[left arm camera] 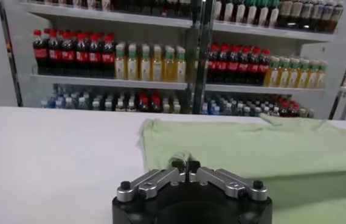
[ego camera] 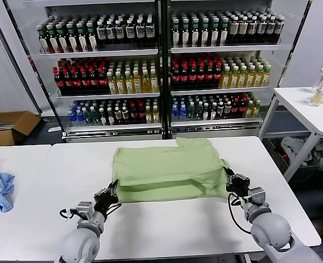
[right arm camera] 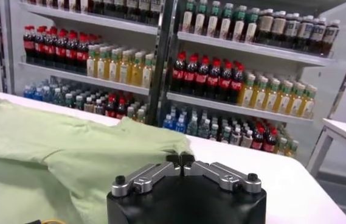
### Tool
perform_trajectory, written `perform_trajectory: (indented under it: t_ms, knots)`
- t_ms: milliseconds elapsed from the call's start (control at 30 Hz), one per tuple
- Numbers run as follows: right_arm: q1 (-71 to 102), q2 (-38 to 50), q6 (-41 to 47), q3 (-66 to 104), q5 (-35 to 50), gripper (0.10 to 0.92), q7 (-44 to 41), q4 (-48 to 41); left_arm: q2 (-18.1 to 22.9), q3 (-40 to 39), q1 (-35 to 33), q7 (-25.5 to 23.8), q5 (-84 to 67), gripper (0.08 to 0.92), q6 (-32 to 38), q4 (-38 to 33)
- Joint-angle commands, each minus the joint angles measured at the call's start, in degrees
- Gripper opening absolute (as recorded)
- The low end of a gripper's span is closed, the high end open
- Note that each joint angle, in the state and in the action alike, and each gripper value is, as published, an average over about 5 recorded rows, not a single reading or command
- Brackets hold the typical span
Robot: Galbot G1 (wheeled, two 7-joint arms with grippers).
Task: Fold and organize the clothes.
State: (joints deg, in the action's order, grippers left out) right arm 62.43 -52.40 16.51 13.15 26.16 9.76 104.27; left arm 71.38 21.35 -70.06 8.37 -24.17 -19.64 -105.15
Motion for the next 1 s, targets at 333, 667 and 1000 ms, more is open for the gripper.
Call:
perform_trajectory:
  t_ms: [333,667,1000]
  knots:
    - [3.35,-1.03,4.73,1.16,-2.2,0.371,-1.6,1.53,0.88,0.13,-0.42,0.38,3.39,0.261,1.31,2.0]
    - [11.47,-1.46,8.15,8.15,-0.54,0.665,1.33,4.99,2.01,3.2,-6.36,2.06,1.84,0.564,0.18,-0.38]
    - [10.56,-1.89,11.73,6.58,3.63,0.811,2.78,3.46,2.55,1.95,-5.92,2.64,3.82,0.814,-0.84,0.29]
